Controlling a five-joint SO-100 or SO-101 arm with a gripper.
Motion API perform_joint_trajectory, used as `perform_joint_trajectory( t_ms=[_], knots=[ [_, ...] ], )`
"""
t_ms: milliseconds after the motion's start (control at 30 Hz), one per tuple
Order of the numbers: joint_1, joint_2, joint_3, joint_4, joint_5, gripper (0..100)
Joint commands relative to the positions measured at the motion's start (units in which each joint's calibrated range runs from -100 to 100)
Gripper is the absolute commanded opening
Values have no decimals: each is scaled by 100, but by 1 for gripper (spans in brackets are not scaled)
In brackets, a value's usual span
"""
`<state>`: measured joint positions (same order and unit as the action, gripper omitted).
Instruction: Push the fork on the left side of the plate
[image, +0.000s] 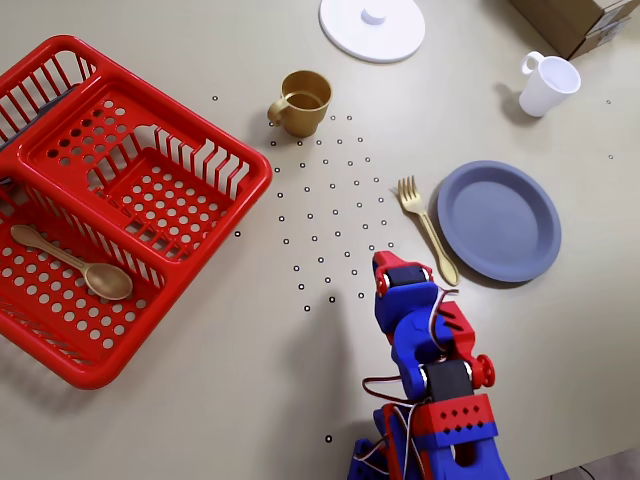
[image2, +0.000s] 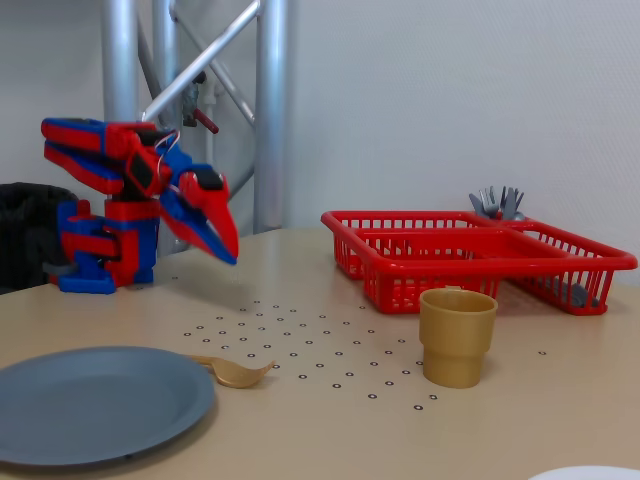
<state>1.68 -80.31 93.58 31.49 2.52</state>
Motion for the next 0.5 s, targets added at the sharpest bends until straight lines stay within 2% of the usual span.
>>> perform_joint_trajectory(
  t_ms=[0,100,467],
  knots=[
    [-89,-439,152,-127,-20,0],
    [-54,-997,615,-87,34,0],
    [-18,-1546,624,1201,137,0]
  ],
)
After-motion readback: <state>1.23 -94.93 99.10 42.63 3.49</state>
